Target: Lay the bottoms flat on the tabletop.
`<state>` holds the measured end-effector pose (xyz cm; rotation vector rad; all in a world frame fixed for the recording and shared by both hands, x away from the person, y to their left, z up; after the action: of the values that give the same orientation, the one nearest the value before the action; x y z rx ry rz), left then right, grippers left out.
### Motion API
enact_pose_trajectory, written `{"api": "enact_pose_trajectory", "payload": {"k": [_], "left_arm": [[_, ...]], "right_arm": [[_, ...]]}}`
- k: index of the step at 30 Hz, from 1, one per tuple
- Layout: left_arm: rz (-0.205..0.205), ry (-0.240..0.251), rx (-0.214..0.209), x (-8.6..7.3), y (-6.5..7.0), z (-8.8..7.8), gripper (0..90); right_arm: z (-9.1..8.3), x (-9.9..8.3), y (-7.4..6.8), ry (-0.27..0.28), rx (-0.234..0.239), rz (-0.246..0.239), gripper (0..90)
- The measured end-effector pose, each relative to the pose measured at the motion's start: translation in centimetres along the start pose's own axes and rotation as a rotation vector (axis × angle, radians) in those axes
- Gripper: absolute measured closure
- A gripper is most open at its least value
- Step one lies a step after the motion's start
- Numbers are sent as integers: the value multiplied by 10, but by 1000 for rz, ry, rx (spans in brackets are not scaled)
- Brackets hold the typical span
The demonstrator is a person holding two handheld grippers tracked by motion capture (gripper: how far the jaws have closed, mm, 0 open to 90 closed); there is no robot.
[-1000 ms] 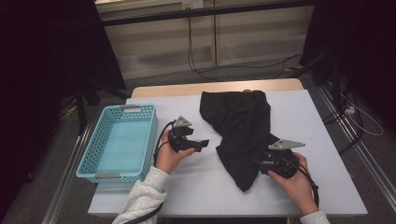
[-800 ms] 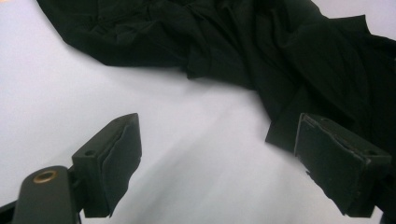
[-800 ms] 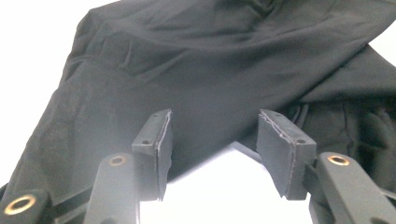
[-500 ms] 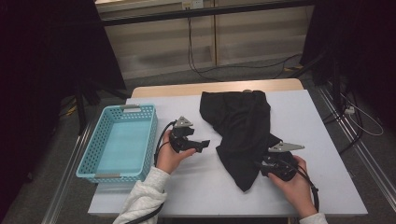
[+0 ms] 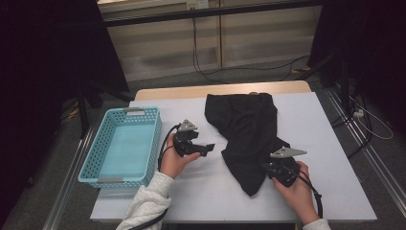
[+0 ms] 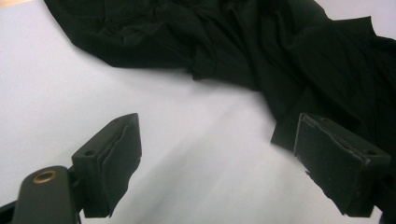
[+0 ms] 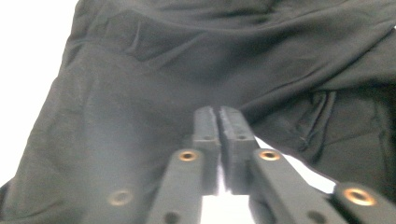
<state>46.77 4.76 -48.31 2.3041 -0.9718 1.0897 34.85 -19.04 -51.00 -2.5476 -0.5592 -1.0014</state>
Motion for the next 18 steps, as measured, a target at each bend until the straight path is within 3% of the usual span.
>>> {"api": "enact_pose_trajectory", "payload": {"k": [6,18], "left_arm": [[6,3,-5,1,2,-1,148],[7,2,-8,1,2,-2,149]], "right_arm": [[-3,0,4,2,17,25,900],[-39,-3,40,46,-24,96,900]]}}
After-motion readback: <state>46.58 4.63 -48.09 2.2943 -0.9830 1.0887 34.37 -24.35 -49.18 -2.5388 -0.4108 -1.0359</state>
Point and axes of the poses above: each handheld gripper's, and its own axes: z roughly forward along the jaws, x roughly out of its top, y roughly to its right, the point moved 7 cm from there along z, roughly forward along the jaws, and after that the axes turned 6 degrees about x, right-handed, at the moved point
